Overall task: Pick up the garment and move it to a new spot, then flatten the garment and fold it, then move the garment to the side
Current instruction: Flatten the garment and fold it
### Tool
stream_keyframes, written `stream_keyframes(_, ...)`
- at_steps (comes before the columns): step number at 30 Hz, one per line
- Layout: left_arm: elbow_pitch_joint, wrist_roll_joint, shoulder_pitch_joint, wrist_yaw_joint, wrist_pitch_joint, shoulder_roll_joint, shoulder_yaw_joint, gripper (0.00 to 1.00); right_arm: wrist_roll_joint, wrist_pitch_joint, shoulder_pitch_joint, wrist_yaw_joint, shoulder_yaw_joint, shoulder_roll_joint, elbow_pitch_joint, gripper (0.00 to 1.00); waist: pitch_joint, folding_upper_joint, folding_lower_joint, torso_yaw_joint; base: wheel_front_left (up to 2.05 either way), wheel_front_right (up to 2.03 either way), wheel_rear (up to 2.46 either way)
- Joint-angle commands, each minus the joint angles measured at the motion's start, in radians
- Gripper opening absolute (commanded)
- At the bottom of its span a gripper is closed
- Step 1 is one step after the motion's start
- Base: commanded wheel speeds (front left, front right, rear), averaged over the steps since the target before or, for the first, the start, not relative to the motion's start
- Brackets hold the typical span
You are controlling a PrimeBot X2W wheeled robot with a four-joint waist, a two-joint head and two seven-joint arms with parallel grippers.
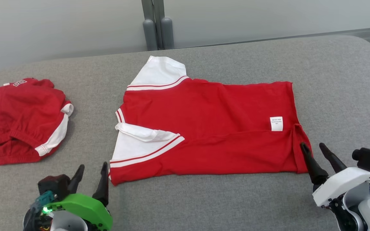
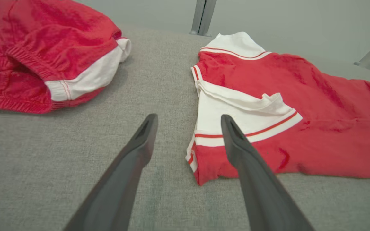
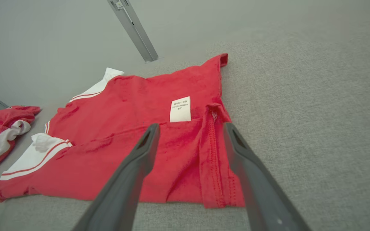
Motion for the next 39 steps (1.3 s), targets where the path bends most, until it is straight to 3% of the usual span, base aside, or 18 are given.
stream_keyframes(1,0.005,-0.004,-0.023,-0.005,0.026,0.007,-0.009,1.0,-0.002,0.032,-0.019,0.0,0.0,0.003,0.017,1.0,0.011,0.0,0.0,0.0,0.0,0.0,0.0)
stream_keyframes(8,0.036,-0.027,-0.073,-0.025,0.183,0.009,-0.07,1.0,-0.043,0.157,-0.055,0.0,-0.039,0.034,0.083,1.0,0.047,0.0,0.0,0.002,0.0,0.0,0.0)
stream_keyframes(15,0.079,-0.037,-0.112,-0.037,0.261,0.0,-0.099,1.0,-0.124,0.216,-0.047,0.0,-0.116,0.072,0.093,1.0,0.065,0.0,0.0,0.001,0.0,0.0,0.0)
stream_keyframes(29,0.198,-0.057,-0.159,-0.053,0.267,-0.012,-0.099,1.0,-0.236,0.26,-0.047,0.0,-0.172,0.134,0.066,1.0,0.085,0.0,0.0,-0.016,0.0,0.0,0.0)
stream_keyframes(39,0.243,-0.07,-0.173,-0.077,0.296,-0.015,-0.118,1.0,-0.242,0.308,-0.08,0.0,-0.138,0.137,0.155,1.0,0.097,0.0,0.0,-0.023,0.0,0.0,0.0)
